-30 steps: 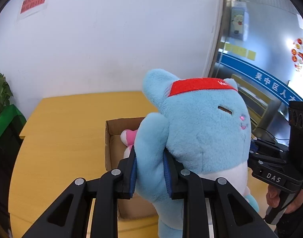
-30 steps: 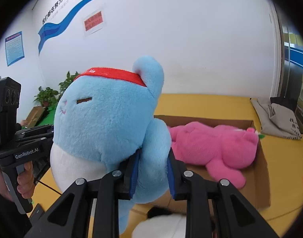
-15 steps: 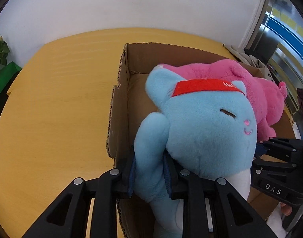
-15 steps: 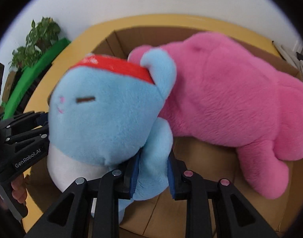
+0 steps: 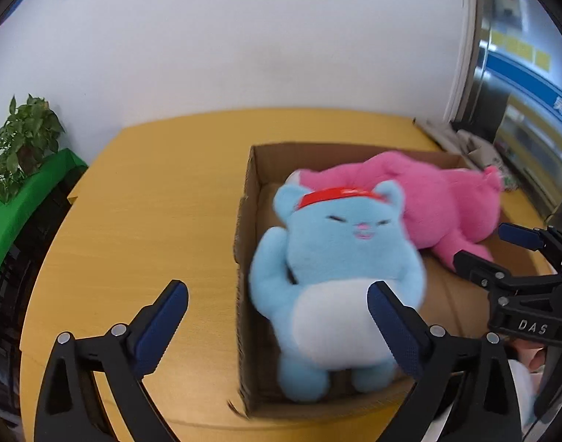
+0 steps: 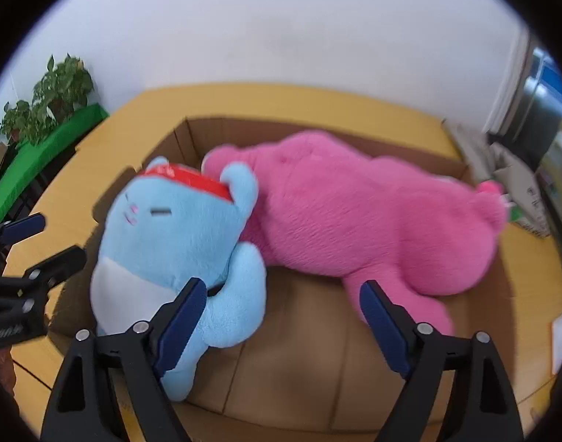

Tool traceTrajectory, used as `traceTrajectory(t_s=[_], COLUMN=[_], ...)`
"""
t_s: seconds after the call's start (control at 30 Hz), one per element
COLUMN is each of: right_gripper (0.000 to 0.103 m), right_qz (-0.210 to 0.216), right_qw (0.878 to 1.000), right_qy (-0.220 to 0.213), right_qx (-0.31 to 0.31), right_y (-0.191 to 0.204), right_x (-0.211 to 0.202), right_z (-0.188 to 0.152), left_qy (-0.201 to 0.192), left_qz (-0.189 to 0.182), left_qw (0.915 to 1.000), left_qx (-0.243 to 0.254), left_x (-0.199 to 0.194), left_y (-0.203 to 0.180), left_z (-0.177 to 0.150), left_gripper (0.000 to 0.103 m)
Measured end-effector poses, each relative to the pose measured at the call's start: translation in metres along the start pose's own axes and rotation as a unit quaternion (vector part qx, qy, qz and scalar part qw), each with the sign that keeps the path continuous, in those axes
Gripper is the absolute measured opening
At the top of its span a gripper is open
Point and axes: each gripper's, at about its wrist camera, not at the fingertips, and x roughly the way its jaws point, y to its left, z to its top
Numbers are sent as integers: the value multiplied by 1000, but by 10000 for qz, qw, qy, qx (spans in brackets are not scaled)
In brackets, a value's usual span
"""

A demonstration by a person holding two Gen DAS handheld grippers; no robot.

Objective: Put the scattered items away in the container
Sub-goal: 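Lower the blue bear beside the pink bear and open both grippers, then move both grippers toward the white panda plush on the table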

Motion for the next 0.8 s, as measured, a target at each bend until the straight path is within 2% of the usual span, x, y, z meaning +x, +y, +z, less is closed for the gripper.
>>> traceTrajectory(t_s=[0.13, 0.2, 0.37, 0.57, 0.8], right_gripper=[103, 102, 102, 102, 102], right_qz=[-32, -40, -59, -57, -140], right_qw=[9991, 9984, 9977, 9974, 9968], right_qy=[-418, -560, -667, -675, -725], right_qx=[-86, -85, 94, 266, 305], right_y=[0, -6, -23, -44, -53], right_x=[-54, -74, -109, -135, -151], right_z=[-16, -22, -41, -65, -80], left_qy=[-367, -499, -636, -555, -546], left_qz=[-64, -73, -182, -244, -263], left_qw=[9992, 9987, 9976, 9978, 9980], left_qx=[-105, -115, -202, -274, -171], left_x=[-39, -58, -97, -114, -124], left_y=[-30, -44, -53, -74, -88], left_z=[-12, -21, -46, -68, -75], left_gripper=[103, 103, 103, 103, 103])
